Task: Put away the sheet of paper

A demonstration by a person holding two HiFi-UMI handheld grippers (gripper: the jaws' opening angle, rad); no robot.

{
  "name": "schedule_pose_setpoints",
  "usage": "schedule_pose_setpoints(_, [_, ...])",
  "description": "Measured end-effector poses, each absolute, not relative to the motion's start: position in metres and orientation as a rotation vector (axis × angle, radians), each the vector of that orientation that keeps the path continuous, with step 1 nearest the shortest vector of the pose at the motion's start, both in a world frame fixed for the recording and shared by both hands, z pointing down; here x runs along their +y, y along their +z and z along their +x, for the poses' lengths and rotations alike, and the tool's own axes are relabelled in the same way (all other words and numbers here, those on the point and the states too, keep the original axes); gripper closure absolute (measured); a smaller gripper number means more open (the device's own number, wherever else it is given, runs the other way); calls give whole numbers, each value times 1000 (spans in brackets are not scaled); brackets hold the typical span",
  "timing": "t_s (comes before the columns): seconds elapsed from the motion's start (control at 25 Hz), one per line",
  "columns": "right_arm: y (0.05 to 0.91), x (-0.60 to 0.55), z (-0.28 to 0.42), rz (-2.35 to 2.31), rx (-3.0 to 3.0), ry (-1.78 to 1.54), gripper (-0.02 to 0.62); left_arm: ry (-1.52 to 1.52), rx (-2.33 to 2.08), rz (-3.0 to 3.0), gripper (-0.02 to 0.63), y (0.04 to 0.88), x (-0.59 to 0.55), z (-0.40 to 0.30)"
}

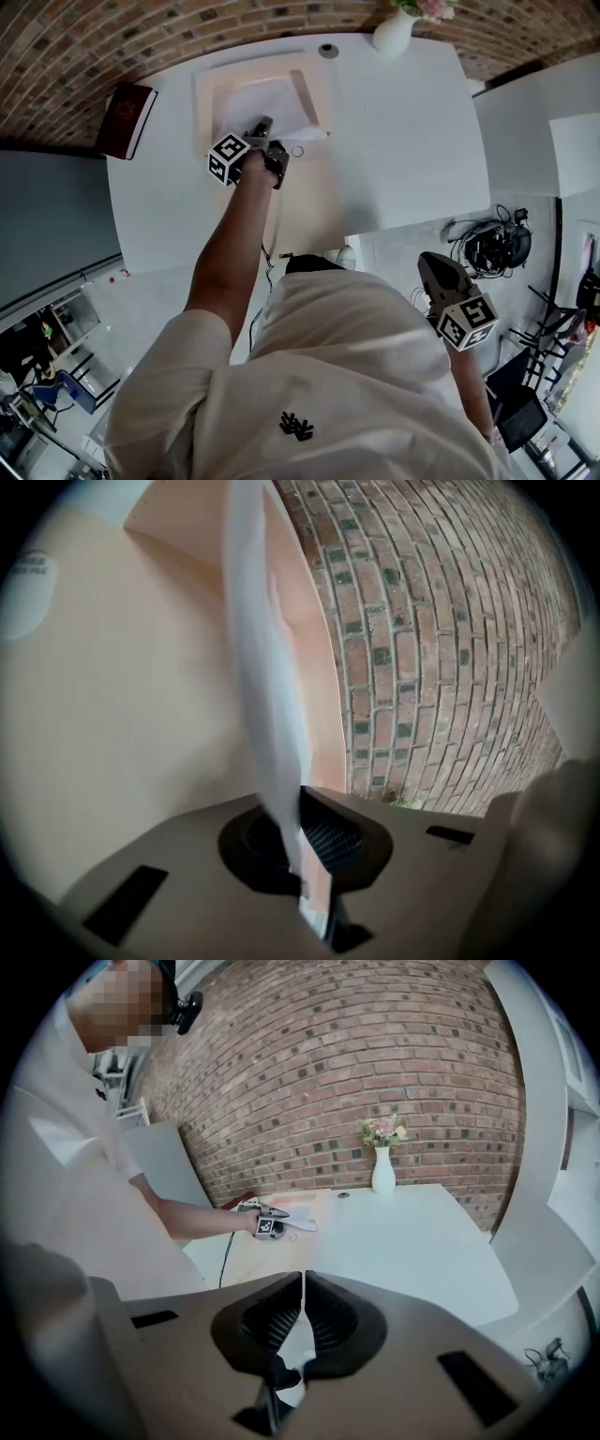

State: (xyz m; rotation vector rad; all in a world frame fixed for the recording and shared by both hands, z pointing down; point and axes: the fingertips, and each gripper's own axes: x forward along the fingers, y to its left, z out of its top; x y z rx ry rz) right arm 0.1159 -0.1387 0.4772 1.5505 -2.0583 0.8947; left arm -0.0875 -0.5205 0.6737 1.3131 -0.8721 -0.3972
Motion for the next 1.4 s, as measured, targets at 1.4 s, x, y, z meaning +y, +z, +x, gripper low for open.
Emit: schedule_pose_setpoints(1.4, [472,-129,133,1612,-2099,903,561,-175,-1069,1294,348,667,-539,-74])
